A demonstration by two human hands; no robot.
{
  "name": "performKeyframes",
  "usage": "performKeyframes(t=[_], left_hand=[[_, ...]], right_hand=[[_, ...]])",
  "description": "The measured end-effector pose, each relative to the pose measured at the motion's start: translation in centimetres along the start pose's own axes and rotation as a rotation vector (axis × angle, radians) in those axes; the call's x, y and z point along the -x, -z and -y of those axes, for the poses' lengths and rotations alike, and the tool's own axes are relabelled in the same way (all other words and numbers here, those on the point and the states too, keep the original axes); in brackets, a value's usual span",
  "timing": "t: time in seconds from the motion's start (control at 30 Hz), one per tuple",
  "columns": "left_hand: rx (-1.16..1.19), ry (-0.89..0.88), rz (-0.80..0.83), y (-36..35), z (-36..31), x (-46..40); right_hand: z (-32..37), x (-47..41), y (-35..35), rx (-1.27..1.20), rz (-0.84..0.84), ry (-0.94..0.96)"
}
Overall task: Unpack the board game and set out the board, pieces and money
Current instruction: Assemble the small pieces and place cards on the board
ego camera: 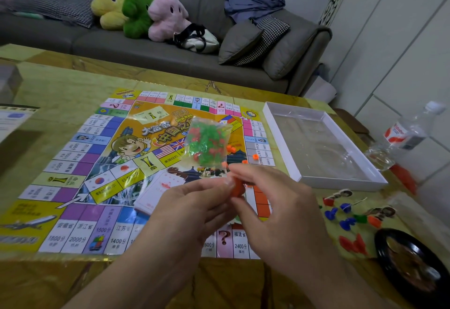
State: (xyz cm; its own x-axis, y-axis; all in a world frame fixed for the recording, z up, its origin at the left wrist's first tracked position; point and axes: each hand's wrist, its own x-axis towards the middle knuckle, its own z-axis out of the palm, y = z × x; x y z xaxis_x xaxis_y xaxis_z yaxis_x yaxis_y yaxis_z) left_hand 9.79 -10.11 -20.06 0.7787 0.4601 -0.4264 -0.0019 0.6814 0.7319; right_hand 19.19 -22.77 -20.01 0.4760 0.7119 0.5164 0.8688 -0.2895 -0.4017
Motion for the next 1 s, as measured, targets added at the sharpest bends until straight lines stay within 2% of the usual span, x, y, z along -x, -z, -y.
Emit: performKeyframes(t=[0.1,0.17,0.27,0.47,0.67,0.77,0.93,1.0], left_hand=[[-0.021,-0.073,-0.102,0.6,-0.4,-0.3],[-0.048,-0.114,-0.134,1.0,-0.9,-0.5],[-0.056,-0.147,-0.123,1.3,-1.3,-0.8],[-0.004,-0.128,-0.105,1.5,-1.8,-1.6],[-0.011,-0.138,-0.085,1.6,-2.2,-2.0],[-0.053,-0.143,-0.095,1.8,-2.1,-1.9],[-0.172,-0.196,-0.074,1.9,-2.0,-1.6],[-0.212,-0.229,-0.050,1.7,-1.9,-1.2]], right_hand=[[-0.9,-1.3,0.6,-0.150,0.219,-0.206],[-2.9,-3.1,0.1,-0.123,0.221,-0.322],[-6.9,-6.9,-2.9,0.095,0.209,-0.409],[-10.6,-12.6,-8.8,0.248,0.244,-0.370],[-11.0,-13.2,-10.5,0.327,0.240,-0.344],[-10.1,-12.0,-8.6,0.177,0.204,-0.385],[-4.1,-8.1,-2.1,-0.406,0.131,-0.439],[-2.0,-5.8,-0.2,-0.522,0.145,-0.415]])
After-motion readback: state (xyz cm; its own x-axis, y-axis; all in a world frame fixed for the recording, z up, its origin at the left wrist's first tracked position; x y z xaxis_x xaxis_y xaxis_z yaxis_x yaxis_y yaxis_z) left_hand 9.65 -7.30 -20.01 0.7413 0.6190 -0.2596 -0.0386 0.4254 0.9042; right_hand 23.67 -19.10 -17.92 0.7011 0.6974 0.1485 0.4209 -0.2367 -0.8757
